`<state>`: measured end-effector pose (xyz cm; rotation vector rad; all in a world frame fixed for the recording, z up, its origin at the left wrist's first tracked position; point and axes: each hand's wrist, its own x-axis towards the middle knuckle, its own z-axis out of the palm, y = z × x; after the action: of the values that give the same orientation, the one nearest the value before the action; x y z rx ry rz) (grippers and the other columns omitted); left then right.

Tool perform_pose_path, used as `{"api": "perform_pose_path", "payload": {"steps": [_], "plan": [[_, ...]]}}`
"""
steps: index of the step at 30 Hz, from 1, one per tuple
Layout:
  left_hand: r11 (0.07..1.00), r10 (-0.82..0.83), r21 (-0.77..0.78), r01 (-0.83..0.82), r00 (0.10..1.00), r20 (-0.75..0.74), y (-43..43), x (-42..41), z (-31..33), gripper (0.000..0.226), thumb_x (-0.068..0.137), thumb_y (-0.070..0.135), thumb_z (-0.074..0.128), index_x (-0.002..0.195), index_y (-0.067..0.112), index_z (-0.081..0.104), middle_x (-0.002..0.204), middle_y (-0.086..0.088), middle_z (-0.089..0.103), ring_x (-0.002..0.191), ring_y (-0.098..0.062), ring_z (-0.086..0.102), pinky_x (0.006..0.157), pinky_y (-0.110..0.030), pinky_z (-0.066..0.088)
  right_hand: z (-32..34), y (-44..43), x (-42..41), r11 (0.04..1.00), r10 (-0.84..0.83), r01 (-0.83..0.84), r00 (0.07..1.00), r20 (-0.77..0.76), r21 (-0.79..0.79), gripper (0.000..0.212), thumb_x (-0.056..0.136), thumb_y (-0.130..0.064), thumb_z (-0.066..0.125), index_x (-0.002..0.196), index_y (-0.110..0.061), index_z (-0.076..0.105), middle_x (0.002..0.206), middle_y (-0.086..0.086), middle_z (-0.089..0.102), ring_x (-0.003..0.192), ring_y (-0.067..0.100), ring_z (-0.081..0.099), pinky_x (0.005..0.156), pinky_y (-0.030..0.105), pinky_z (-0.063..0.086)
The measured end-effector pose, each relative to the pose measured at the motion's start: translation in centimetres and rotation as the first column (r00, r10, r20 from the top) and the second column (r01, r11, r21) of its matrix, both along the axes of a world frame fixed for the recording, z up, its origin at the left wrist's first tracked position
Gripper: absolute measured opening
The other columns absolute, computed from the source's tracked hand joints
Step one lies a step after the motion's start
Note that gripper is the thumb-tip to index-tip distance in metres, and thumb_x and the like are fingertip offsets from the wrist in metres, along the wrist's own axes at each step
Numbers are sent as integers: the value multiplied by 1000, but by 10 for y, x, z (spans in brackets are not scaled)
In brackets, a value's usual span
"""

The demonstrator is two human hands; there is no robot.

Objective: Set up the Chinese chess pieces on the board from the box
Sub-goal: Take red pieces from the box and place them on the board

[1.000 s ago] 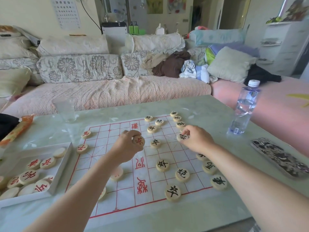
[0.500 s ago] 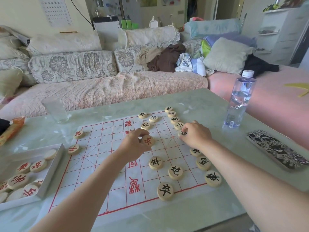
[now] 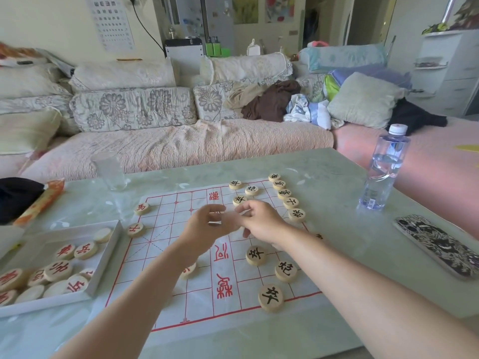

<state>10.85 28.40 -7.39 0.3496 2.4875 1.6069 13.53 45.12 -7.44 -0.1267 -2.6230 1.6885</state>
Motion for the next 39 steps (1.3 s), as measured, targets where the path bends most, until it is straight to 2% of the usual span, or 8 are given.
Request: {"api": "perform_pose_path", "payload": {"steps": [2,5,10,15,18,23,30,39], "plan": [[998,20,59,-23,998,57,-14,2,1,37,72,17,83,104,20,65,89,1,74,72,-15,61,64,-28,48,1,-10,1,999,43,-43,999,-7,1,23,92,-19,70,113,-18,62,102,7,72,61,10,64,51,14,47],[995,28,87,-40,991,130,-39,3,2,29,76,14,79,102,19,69,79,-1,73,68,-18,55,66,-32,45,0,-29,3,986,147,-141,988,-51,93,35,80,-17,78,110,-27,64,106,-8,68,73,8,66,65,23,53],[999,33,30,-38,988,149,-75,7,9,27,83,11,72,109,17,68,89,-6,74,73,-14,65,74,-28,54,-2,-62,0,961,229,-204,965,-126,188,41,74,-15,83,107,-32,66,108,-17,66,66,3,62,68,23,54],[964,10,-266,-2,1000,29,-114,-2,5,38,85,26,70,121,29,56,93,8,71,86,-16,68,70,-27,55,-9,-88,-10,924,268,-225,957,-106,309,36,77,-37,82,108,-35,65,106,-21,63,72,-8,55,67,15,41],[863,-50,-505,5,996,-76,-137,-12,2,40,88,25,68,125,30,54,100,13,62,89,-11,62,68,-20,48,-15,-89,-24,901,198,-147,976,-87,407,31,76,-51,77,101,-37,63,105,-22,62,97,-2,59,83,24,48],[727,-159,-686,-1,973,-170,-152,-24,-5,40,89,27,66,127,24,56,115,3,54,99,-13,51,84,-22,42,-17,-86,-53,867,109,-69,993,-52,493,31,76,-51,76,96,-31,64,102,-18,64,98,7,61,89,31,50],[608,-241,-792,58,964,-114,-147,-30,-16,46,86,37,67,129,28,55,128,0,49,122,-21,46,97,-36,45,-17,-103,-73,822,168,-129,986,-20,554,29,78,-59,69,94,-36,63,102,-21,62,97,3,59,85,30,51],[620,-244,-782,68,964,-109,-147,-26,-16,47,88,35,65,133,26,52,133,-3,46,129,-23,38,103,-39,42,-19,-110,-66,676,262,-210,964,36,706,24,84,-54,65,100,-36,61,108,-17,58,104,9,56,85,31,49]]}}
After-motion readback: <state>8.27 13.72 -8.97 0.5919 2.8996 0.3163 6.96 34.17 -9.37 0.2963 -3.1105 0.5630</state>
